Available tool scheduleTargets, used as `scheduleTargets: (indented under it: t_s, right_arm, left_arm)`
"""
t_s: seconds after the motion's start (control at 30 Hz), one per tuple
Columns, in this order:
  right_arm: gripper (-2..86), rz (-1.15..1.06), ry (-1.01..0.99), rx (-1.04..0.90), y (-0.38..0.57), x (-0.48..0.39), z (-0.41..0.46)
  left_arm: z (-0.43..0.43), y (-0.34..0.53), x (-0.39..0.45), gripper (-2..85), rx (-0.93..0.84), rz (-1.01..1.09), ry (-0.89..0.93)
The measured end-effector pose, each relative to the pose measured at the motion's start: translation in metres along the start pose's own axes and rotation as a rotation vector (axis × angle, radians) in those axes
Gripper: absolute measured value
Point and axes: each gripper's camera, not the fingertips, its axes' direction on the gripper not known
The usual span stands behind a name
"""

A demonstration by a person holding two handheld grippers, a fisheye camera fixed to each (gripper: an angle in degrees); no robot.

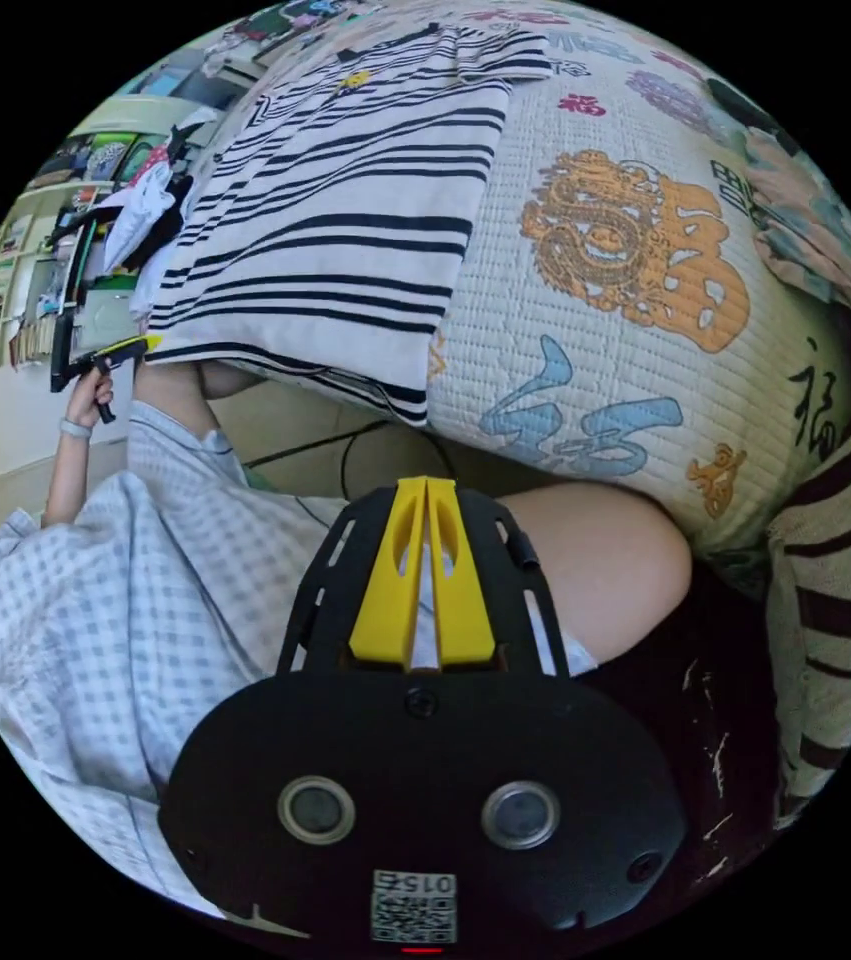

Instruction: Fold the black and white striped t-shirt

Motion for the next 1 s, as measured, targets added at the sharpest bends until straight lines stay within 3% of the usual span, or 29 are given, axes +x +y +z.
scheduleTargets:
  t_s: [0.17,0.23,0.33,0.5,0.67,0.77,0.87,1.0]
  right_arm:
    - [2.3,0.005,-0.216,0.2,0.005,0.036,-0.032]
    - [6.9,0.003,-0.234,0.236,-0.009,0.045,-0.042]
    - [7.9,0.002,-0.272,0.133,-0.041,0.052,-0.033]
    - [1.6,-0.044,-0.379,0.039,-0.048,0.061,-0.033]
    - [3.5,-0.132,-0.451,0.081,-0.024,0.086,-0.095]
    - [5.9,-0.087,-0.514,0.307,-0.034,0.136,-0.159]
    - [9.4,-0.026,-0.616,0.516,-0.075,0.194,-0.214]
    - [12.5,0.06,-0.781,0.576,-0.158,0.247,-0.242]
  left_arm:
    - [0.042,-0.005,0.001,3.1,-0.154,-0.043,-0.194]
    - [0.037,-0.005,0.005,4.8,-0.126,-0.056,-0.251]
    - [0.01,-0.018,0.031,6.9,-0.009,-0.022,-0.369]
    - [-0.009,-0.125,0.134,9.5,0.237,0.307,-0.16]
    - [0.055,-0.249,0.242,10.3,0.199,0.529,-0.104]
    - [0.105,-0.298,0.25,10.1,0.138,0.442,-0.043]
    - [0.142,-0.324,0.222,9.8,0.112,0.258,0.139]
    - [0.173,-0.338,0.194,5.3,0.096,0.116,0.31]
